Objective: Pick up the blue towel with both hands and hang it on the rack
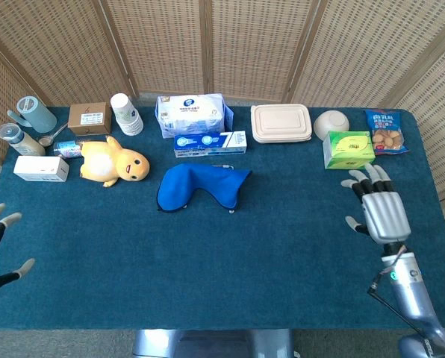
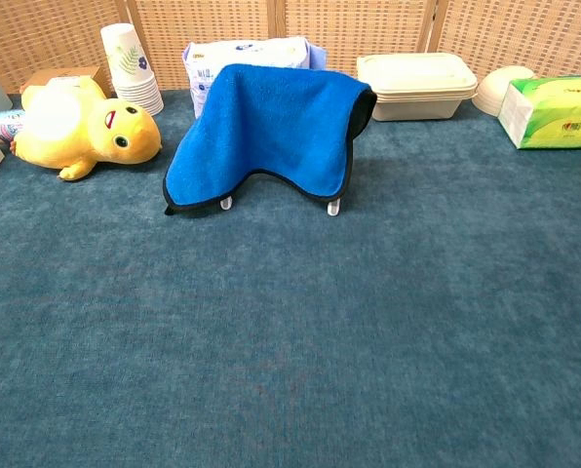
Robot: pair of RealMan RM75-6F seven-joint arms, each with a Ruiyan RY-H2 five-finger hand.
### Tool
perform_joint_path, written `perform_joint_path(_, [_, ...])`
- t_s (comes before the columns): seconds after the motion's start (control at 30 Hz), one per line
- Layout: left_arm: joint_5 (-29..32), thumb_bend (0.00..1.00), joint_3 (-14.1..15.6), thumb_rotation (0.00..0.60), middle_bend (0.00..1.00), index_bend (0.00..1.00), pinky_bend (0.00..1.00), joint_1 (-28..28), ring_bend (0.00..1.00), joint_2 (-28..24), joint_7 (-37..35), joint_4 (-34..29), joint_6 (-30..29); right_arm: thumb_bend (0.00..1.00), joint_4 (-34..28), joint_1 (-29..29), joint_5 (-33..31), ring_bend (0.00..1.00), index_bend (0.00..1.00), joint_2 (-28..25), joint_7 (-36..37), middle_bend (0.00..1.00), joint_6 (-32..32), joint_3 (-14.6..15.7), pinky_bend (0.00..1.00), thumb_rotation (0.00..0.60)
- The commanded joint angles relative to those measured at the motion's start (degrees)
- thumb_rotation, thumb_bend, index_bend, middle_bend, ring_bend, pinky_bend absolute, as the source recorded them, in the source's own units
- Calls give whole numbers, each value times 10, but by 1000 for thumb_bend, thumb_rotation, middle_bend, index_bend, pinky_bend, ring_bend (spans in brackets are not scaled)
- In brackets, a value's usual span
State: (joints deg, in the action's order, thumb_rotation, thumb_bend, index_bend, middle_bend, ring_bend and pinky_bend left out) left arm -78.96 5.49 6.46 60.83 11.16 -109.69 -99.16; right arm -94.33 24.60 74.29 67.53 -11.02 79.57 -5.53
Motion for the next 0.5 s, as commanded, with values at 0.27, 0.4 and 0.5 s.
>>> perform_joint_path(0.27, [1,60,11,600,129,231,0,-69,0,38,7,56,-23,160,-18,-69,-14,31,298,-8,-28,199,45,21,8,600])
perform_joint_path(0.4, [-2,61,9,600,123,231,0,-82,0,45,6,67,-21,159,-22,-91,-14,23,297,-8,-33,199,58,26,2,600])
perform_joint_path(0.5, [-10,61,6,600,121,231,0,-88,0,48,7,68,-23,160,-25,-101,-11,20,297,-10,-34,199,65,27,0,600])
